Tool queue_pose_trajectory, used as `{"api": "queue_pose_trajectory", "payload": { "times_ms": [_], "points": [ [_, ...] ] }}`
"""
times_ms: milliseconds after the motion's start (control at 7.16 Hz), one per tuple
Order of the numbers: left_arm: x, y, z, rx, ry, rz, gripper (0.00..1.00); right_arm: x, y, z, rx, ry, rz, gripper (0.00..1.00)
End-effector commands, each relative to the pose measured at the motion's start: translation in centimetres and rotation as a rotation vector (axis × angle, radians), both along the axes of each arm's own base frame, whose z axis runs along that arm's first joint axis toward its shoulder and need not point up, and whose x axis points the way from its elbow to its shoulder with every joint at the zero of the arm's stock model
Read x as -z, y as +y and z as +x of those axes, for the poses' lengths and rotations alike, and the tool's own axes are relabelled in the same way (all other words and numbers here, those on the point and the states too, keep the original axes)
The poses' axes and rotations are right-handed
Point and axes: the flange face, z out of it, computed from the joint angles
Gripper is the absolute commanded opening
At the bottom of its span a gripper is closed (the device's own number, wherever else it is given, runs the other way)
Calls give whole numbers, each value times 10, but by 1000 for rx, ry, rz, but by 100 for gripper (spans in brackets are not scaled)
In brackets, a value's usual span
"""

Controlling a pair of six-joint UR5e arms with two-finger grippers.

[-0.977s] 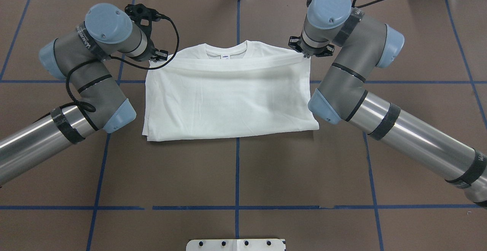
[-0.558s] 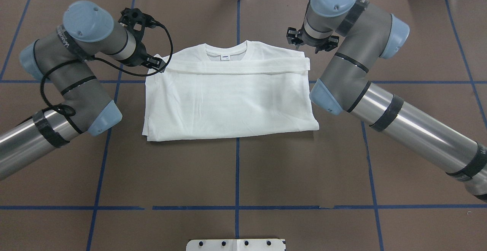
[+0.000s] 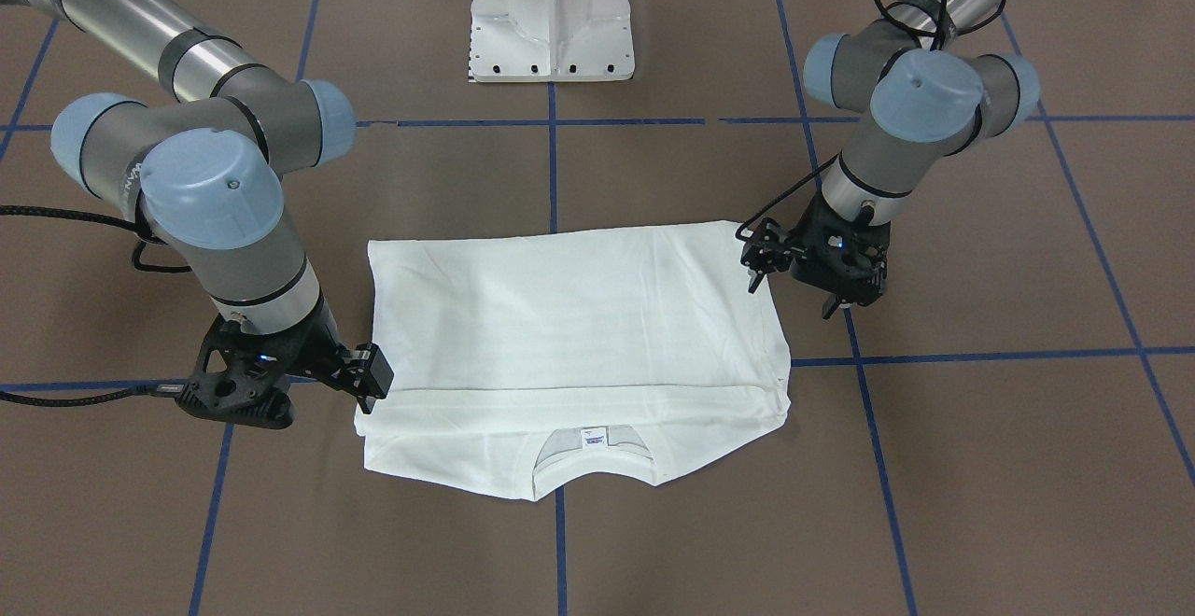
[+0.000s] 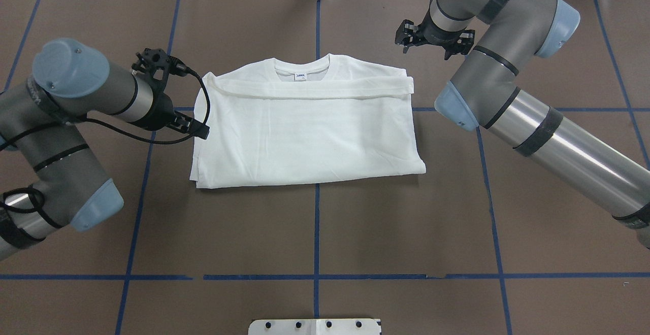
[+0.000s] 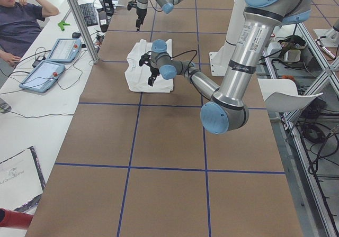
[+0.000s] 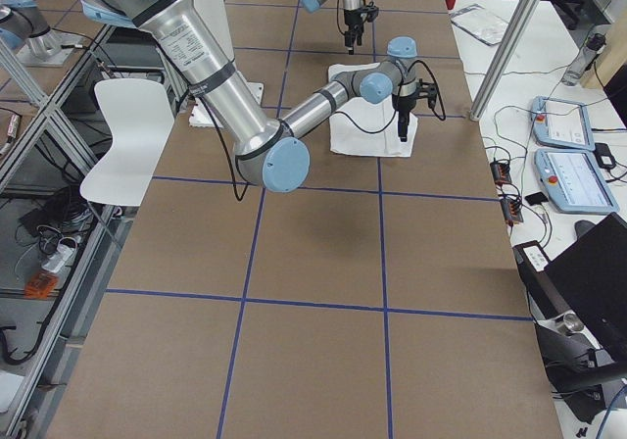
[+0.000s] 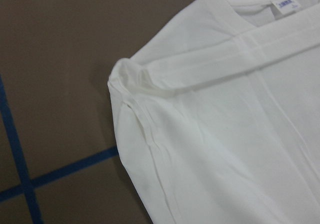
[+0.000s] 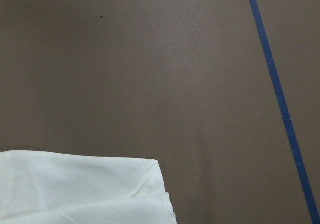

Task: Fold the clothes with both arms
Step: 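Move the left gripper to the folded shirt's side edge and grasp it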

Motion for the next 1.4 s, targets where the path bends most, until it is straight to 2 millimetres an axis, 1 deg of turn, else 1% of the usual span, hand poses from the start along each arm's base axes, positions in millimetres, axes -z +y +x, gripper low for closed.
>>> {"api": "queue_pose_trajectory", "payload": {
  "times_ms": [0, 140, 279, 419, 558, 698, 837, 1117, 1256],
  "points": [
    [-8, 44, 41, -9, 11, -50, 100, 2, 1, 2, 2, -4, 4, 100],
    [-21, 48, 55, 2, -22, -42, 100, 2, 1, 2, 3, -6, 5, 100],
    [-26, 48, 58, 0, -32, -47, 100, 4, 1, 2, 2, -8, 6, 100],
    [-27, 48, 58, 0, -32, -47, 98, 5, 1, 2, 2, -9, 7, 100],
    [-27, 48, 58, 2, -32, -50, 76, 4, 1, 2, 2, -8, 6, 100],
    [-27, 49, 58, 1, -31, -50, 45, 4, 1, 2, 2, -8, 6, 100],
    [-25, 49, 59, -1, -29, -51, 24, 3, 2, 1, 4, -7, 6, 100],
    [-26, 49, 58, -3, -30, -53, 0, 3, 2, 0, 4, -6, 5, 100],
    [-21, 50, 55, -2, -21, -46, 0, 4, 2, 0, 4, -6, 5, 100]
  ]
}}
